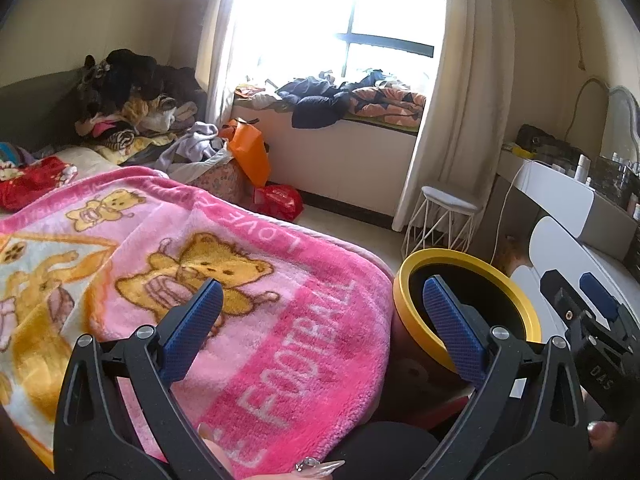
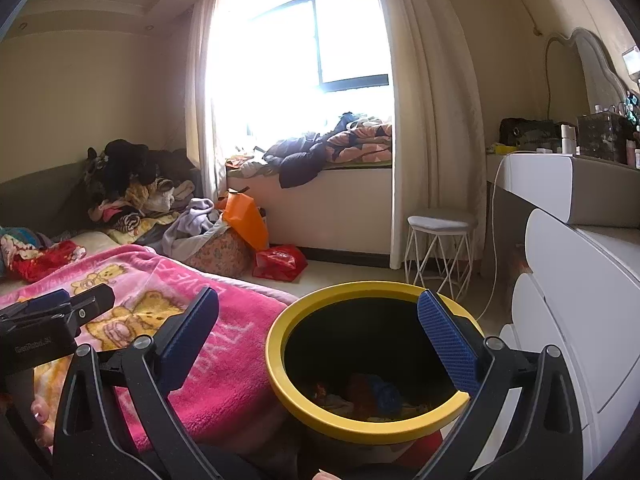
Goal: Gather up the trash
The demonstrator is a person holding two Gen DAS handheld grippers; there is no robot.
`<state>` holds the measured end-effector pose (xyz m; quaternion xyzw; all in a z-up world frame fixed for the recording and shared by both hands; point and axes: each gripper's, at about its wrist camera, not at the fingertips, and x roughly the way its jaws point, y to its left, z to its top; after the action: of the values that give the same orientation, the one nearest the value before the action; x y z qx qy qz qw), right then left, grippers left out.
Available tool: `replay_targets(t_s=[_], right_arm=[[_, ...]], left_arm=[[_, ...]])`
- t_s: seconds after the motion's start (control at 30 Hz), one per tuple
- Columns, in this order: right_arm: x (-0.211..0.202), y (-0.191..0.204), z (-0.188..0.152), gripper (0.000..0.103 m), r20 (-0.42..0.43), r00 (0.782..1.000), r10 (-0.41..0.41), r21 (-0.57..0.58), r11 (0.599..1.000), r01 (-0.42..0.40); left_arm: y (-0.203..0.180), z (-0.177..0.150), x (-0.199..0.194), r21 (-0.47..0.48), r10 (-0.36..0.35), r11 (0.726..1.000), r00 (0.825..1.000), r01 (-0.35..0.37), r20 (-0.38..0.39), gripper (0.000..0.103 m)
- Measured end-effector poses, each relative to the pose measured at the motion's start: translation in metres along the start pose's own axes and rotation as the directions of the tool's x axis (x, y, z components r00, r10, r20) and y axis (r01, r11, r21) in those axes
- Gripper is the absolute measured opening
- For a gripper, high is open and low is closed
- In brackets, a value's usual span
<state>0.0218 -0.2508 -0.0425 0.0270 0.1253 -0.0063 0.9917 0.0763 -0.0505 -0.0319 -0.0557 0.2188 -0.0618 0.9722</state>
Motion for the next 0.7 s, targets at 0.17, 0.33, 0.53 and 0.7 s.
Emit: replay_targets(t_s=[0.17,0.33,0.53,0.7], right_arm=[[0.0013,-0.0001,-0.0002,0.097,-0.002,1.000,-0.005,0.004,1.000,0.005],[0.0015,-0.0011,-0.0009,0.097,-0.003,1.000,-0.004,0.004,1.000,0.004],[0.0018,-0.0013,-0.0008,0.097,-0.004,1.000,-0.003,0.006,1.000,0.003],[0.0016,-0.0011,-0.0009,0.097,-0.002,1.000,-0.005,0.005,1.000,0.005]], left_arm=[[-0.0001,-0.0007,-0.0008,0.003,0.000,1.000,1.000,0.000,0.007,0.092],[-0.0003,-0.0007,-0.0007,0.003,0.000,1.000,1.000,0.000,0.005,0.092],[-0.0005,-0.0007,-0.0009,0.003,-0.001,1.000,1.000,0.001,0.005,0.092],[-0.0009,-0.0008,-0.0010,0.004,-0.001,1.000,1.000,0.001,0.007,0.092]])
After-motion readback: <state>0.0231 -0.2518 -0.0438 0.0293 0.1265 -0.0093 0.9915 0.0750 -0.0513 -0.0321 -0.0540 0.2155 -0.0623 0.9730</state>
